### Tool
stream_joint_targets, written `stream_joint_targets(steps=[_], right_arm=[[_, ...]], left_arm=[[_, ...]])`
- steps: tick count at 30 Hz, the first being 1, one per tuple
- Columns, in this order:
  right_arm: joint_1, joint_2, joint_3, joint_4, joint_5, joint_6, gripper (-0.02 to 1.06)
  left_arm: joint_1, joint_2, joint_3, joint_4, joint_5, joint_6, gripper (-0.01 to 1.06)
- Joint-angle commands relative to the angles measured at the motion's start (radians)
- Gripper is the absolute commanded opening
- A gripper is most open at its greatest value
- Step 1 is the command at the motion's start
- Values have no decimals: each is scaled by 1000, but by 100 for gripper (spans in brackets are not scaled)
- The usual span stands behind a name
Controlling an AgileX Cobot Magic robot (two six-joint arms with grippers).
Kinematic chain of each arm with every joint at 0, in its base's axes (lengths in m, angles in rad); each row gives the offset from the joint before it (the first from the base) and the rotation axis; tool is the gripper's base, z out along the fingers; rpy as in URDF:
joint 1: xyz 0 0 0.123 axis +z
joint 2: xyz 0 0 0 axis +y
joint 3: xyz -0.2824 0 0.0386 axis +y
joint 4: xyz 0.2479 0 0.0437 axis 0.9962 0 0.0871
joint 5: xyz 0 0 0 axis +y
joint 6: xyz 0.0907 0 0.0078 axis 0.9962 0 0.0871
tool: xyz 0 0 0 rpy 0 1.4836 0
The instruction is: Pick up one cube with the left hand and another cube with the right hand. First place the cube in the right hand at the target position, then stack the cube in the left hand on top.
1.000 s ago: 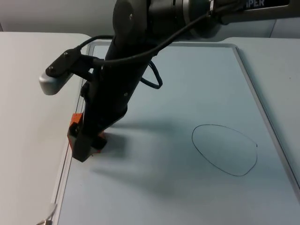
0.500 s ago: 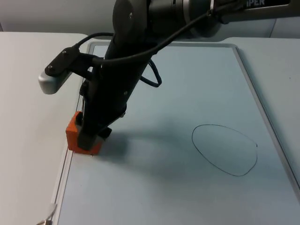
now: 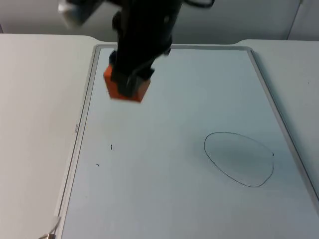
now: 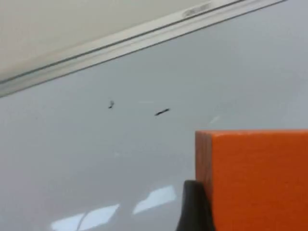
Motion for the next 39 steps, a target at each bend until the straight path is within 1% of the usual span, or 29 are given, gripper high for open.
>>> stream_joint_targets(steps=[1,2,6,8,10,12,13,15,18,19,23,24,29,30,31,33,34,36,39], right_arm=[[-21,-152,-13,-16,32,65,0],[-21,-152,-13,-16,32,65,0],[-40,-328,-3,-16,95,87,0],[-43,-349,4,-16,104,87,0],[-53,-460,67,-16,112,121,0],[-55,-543,149,-46,90,167,0],[-55,-543,149,-46,90,167,0],[-57,-628,238,-72,72,215,0],[-83,-748,388,-67,47,247,0],[-83,-748,388,-67,47,247,0],[-152,-860,616,-64,-13,307,0],[-152,-860,616,-64,-13,307,0],[-246,-923,910,-58,-133,364,0],[-246,-923,910,-58,-133,364,0],[-269,-925,975,-34,-171,370,0],[-297,-925,1061,19,-250,344,0],[-297,-925,1061,19,-250,344,0],[-308,-925,1118,62,-310,340,0],[-308,-925,1132,64,-322,340,0]], left_arm=[[-7,-7,6,-4,-12,0,20],[-7,-7,6,-4,-12,0,20],[-7,-7,6,-5,-8,0,20],[-7,-7,6,-5,-8,0,20],[-7,-7,6,-5,-3,0,20],[-7,-7,6,-5,3,0,20],[-7,-7,6,-5,3,0,20],[-7,-7,6,-5,7,0,20],[-7,-7,6,-7,7,0,20],[-7,-7,6,-7,7,0,20],[-7,-7,6,-7,0,0,20],[-7,-7,6,-7,0,0,20],[-7,-7,6,-7,10,0,20],[-7,-7,6,-7,10,0,20],[-7,-7,6,-7,10,0,20],[-7,-7,6,-7,12,0,20],[-7,-7,6,-7,12,0,20],[-7,-7,6,-7,14,0,20],[-7,-7,6,-7,14,0,20]])
